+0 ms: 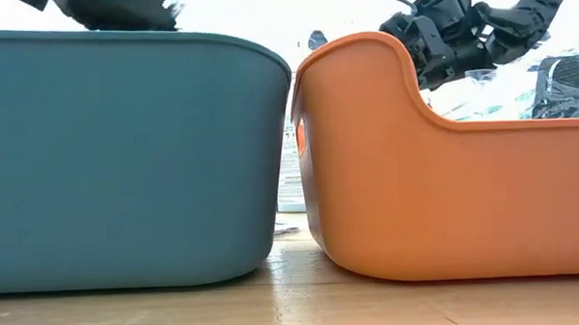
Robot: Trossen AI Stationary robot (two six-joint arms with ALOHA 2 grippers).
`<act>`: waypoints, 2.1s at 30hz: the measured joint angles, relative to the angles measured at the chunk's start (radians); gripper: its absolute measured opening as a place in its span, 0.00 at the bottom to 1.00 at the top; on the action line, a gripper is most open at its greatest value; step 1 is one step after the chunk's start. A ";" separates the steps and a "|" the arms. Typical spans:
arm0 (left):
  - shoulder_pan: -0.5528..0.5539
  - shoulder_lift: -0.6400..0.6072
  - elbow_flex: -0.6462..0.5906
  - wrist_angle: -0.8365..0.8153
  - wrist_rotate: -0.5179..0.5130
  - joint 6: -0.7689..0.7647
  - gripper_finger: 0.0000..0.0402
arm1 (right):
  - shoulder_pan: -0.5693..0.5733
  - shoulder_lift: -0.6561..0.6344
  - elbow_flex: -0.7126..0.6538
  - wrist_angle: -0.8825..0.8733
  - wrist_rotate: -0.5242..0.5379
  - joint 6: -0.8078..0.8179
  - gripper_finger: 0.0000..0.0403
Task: Pick & Place Travel size toiletries
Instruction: Put the silver nail cutter into the green bin
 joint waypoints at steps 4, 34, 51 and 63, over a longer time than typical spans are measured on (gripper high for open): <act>-0.032 0.085 0.000 -0.007 0.074 -0.148 0.00 | -0.006 -0.009 -0.030 0.045 0.032 0.000 0.58; -0.025 0.258 0.000 0.069 0.208 -0.390 0.26 | -0.005 -0.009 -0.062 0.128 0.051 0.026 0.57; 0.104 0.079 0.001 0.253 0.461 -0.224 0.30 | 0.010 -0.009 -0.063 0.128 0.057 0.027 0.57; 0.178 -0.234 0.000 -0.001 -0.030 0.469 0.30 | 0.261 0.302 0.166 -0.057 0.232 -0.107 0.57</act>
